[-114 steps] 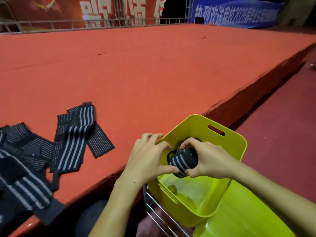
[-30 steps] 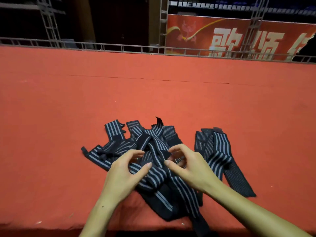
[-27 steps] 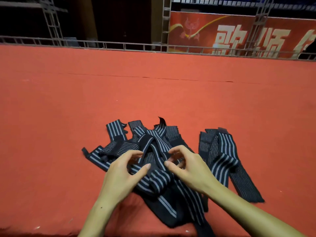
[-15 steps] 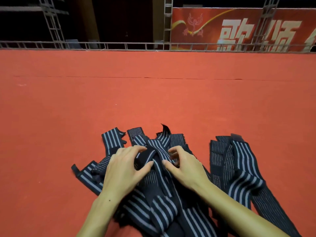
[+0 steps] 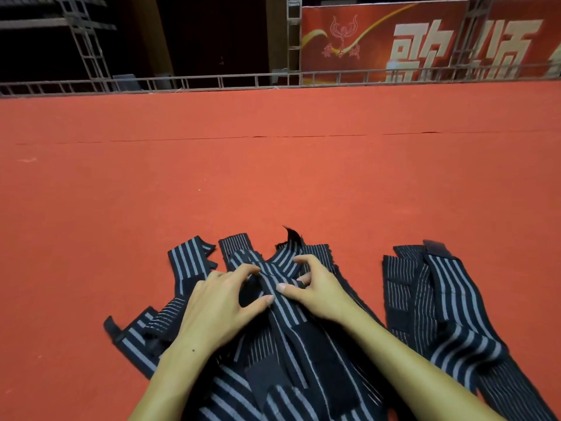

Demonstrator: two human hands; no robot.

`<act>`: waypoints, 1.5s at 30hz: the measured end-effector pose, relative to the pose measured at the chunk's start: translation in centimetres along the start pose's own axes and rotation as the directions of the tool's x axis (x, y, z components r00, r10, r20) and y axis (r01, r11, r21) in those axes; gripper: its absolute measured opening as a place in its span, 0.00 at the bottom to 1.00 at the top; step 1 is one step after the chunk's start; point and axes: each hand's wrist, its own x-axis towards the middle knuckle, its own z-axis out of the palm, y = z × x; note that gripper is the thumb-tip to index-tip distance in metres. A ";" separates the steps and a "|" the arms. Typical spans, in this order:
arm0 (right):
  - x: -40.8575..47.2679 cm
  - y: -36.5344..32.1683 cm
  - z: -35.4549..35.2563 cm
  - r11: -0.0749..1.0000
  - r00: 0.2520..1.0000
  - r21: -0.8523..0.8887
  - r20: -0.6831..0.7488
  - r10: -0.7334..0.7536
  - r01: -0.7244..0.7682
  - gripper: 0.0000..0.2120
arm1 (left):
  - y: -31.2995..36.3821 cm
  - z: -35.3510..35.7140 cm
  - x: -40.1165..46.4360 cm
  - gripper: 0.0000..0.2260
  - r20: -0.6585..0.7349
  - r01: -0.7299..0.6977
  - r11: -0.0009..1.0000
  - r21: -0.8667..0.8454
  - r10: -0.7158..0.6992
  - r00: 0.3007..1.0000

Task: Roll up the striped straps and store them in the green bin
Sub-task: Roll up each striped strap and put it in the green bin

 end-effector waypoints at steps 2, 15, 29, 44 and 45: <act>-0.3 -0.3 -0.2 0.983 1.000 0.185 -0.027 -0.007 0.012 0.33 | 0.3 -0.2 -0.1 0.29 0.012 0.019 0.999 -0.040 -0.019 1.000; -10.9 -3.9 -4.7 0.913 0.953 0.281 -0.028 -0.300 0.296 0.39 | 5.9 -3.6 -1.9 0.27 0.052 0.108 0.592 -0.799 -0.111 0.992; -16.9 -7.3 -4.8 0.872 0.930 0.323 -0.131 -0.344 0.368 0.34 | 8.9 -8.0 -8.2 0.33 -0.071 -0.046 0.627 -0.778 -0.015 0.997; -13.9 -9.1 -3.4 0.803 0.857 0.310 -0.273 -0.438 0.509 0.35 | 6.7 -9.0 -7.2 0.26 0.016 0.111 0.443 -0.890 -0.213 0.977; -13.7 -9.1 -3.1 0.801 0.858 0.321 -0.280 -0.430 0.506 0.35 | 6.4 -9.0 -7.2 0.26 0.026 0.122 0.446 -0.887 -0.215 0.976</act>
